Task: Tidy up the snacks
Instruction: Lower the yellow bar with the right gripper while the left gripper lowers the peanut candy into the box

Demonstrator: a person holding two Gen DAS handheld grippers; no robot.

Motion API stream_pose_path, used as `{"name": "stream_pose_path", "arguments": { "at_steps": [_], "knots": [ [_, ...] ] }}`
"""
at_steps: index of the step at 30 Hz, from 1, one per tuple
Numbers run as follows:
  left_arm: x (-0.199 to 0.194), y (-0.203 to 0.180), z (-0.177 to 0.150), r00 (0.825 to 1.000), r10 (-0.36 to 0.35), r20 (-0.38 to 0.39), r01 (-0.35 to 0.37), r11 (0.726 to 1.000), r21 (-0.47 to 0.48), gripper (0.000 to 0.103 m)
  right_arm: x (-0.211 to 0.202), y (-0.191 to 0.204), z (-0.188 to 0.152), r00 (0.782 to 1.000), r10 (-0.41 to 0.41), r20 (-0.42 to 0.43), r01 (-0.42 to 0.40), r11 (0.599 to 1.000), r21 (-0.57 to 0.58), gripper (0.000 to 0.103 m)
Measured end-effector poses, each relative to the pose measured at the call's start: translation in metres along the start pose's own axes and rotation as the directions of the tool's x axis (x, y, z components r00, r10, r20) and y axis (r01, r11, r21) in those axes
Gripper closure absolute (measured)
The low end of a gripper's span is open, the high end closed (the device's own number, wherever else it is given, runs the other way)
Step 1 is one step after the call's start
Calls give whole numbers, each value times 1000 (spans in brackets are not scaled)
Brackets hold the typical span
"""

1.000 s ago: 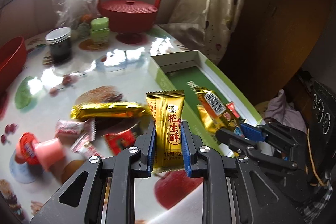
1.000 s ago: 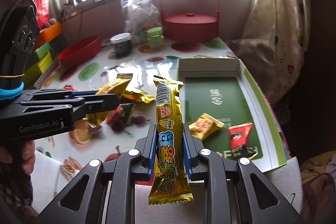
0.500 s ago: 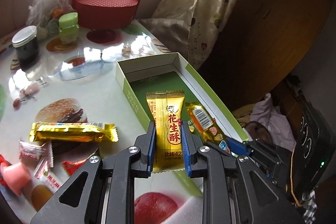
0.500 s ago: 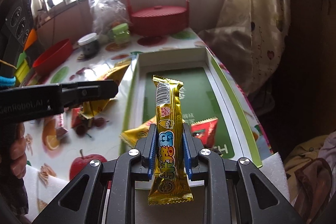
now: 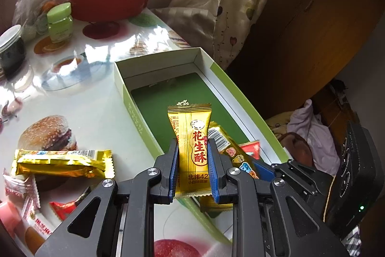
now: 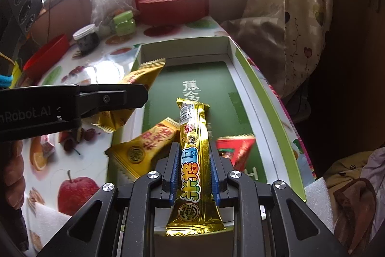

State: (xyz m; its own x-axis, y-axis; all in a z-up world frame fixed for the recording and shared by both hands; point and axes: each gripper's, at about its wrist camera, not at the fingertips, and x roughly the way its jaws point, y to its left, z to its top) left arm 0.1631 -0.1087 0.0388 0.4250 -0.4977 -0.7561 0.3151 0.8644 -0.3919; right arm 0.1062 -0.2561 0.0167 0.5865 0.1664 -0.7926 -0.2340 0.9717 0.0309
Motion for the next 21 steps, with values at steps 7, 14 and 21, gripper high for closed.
{"name": "stream_pose_path", "arguments": {
  "at_steps": [7, 14, 21],
  "knots": [
    [11, -3, 5, 1000, 16, -17, -16, 1000, 6, 80, 3, -3, -2, 1000, -5, -4, 5, 1000, 13, 81],
    [19, -3, 7, 999, 15, -30, -15, 1000, 2, 79, 1, -3, -3, 1000, 7, 4, -7, 1000, 27, 81],
    [22, -5, 7, 999, 20, -42, -20, 1000, 0, 77, -5, -4, -4, 1000, 3, 20, -4, 1000, 30, 77]
  ]
}}
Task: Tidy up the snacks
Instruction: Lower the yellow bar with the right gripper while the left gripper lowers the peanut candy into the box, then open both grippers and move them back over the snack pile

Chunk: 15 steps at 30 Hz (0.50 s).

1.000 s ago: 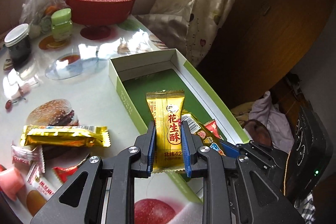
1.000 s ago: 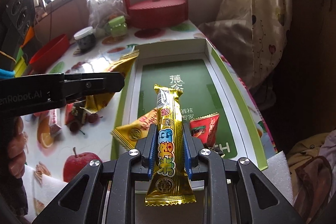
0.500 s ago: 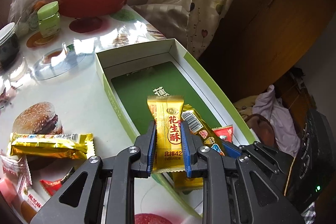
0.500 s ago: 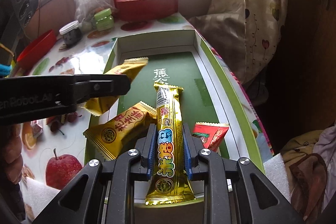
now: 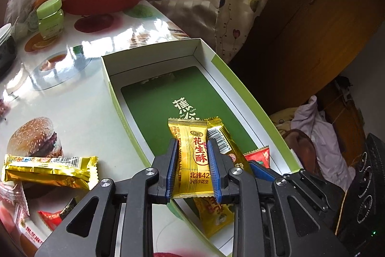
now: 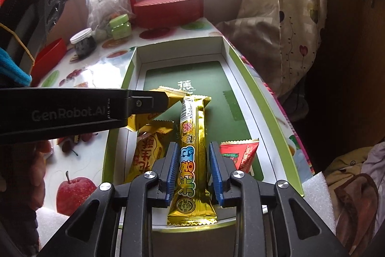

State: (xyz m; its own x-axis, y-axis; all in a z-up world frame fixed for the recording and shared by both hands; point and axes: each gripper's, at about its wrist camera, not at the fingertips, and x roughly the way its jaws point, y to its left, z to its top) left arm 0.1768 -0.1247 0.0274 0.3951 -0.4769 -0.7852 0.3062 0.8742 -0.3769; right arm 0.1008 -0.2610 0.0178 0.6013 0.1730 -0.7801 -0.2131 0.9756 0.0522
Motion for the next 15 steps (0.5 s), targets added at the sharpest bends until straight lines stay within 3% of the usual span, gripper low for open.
{"name": "stream_pose_path", "arguments": {
  "at_steps": [11, 15],
  "knots": [
    [-12, -8, -6, 1000, -5, 14, 5, 1000, 4, 58, -16, 2, -6, 999, -35, 30, 34, 999, 17, 65],
    [-28, -9, -12, 999, -8, 43, 8, 1000, 6, 58, -22, 4, -8, 998, -40, 45, 39, 999, 30, 63]
  ]
}}
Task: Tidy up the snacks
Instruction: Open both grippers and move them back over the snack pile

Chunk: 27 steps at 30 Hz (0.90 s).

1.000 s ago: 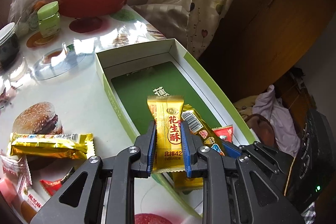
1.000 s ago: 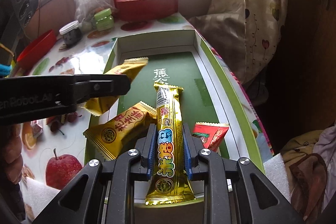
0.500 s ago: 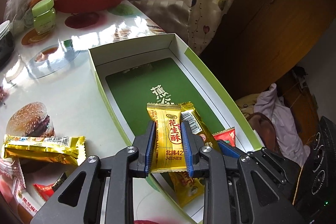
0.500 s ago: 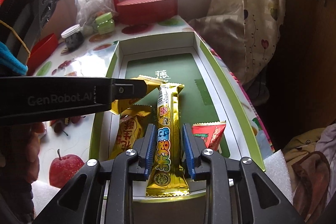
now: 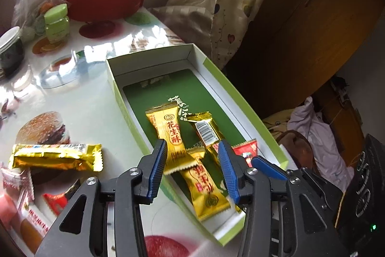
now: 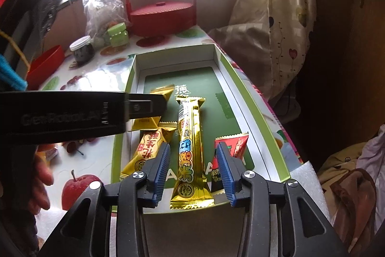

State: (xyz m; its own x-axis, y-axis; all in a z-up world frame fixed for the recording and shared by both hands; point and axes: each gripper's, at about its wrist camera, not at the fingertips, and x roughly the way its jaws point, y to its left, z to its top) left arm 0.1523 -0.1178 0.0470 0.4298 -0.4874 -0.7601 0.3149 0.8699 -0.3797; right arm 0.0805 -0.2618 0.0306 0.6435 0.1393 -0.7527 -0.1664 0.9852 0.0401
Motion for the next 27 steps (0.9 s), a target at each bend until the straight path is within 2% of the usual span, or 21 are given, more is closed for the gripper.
{"name": "stream_pose_path", "arguments": {
  "at_steps": [11, 17, 27],
  "knots": [
    [-40, 10, -21, 998, 9, 68, -9, 1000, -11, 57, -19, 12, -7, 1000, 5, 30, -6, 1000, 23, 62],
    [-63, 25, -33, 993, 56, 108, -53, 998, -32, 57, -27, 26, -6, 999, 11, 52, -12, 1000, 19, 62],
    [-102, 71, -60, 975, 147, 165, -131, 986, -107, 57, -27, 67, -6, 993, 107, 54, -106, 994, -22, 60]
  ]
}}
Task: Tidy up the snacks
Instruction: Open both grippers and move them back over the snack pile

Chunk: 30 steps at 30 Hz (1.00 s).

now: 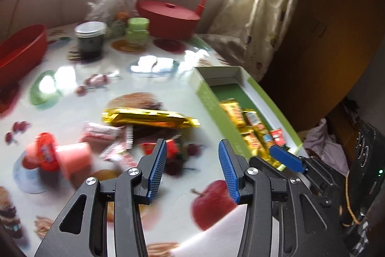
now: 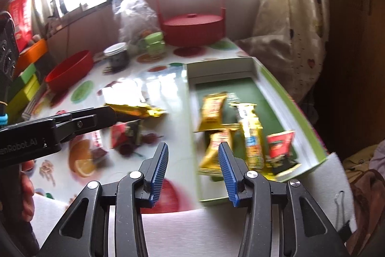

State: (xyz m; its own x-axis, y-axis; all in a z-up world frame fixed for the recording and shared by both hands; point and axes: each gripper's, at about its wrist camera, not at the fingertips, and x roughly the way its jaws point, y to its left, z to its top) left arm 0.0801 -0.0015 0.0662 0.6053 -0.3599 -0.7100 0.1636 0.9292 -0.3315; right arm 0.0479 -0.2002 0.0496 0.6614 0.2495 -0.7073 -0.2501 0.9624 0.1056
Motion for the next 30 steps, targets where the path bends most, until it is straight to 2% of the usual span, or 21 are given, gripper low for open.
{"name": "stream_pose_path", "arguments": {
  "at_steps": [6, 11, 15, 25, 30],
  "knots": [
    [-17, 35, -7, 999, 30, 30, -27, 997, -76, 56, 8, 26, 2, 999, 52, -7, -53, 998, -37, 57],
    [-30, 55, -11, 997, 59, 54, -53, 994, -100, 51, 15, 46, 5, 996, 88, -16, -89, 993, -77, 56],
    [-40, 71, -15, 994, 79, 70, -70, 990, -122, 50, 20, 61, 5, 993, 117, -27, -119, 987, -104, 56],
    [-54, 116, -25, 985, 151, 78, -132, 970, -205, 50, 37, 90, 3, 982, 175, -71, -184, 971, -152, 52],
    [-58, 137, -32, 983, 165, 78, -142, 961, -238, 50, 51, 104, 5, 978, 184, -97, -198, 965, -171, 51]
  ]
}}
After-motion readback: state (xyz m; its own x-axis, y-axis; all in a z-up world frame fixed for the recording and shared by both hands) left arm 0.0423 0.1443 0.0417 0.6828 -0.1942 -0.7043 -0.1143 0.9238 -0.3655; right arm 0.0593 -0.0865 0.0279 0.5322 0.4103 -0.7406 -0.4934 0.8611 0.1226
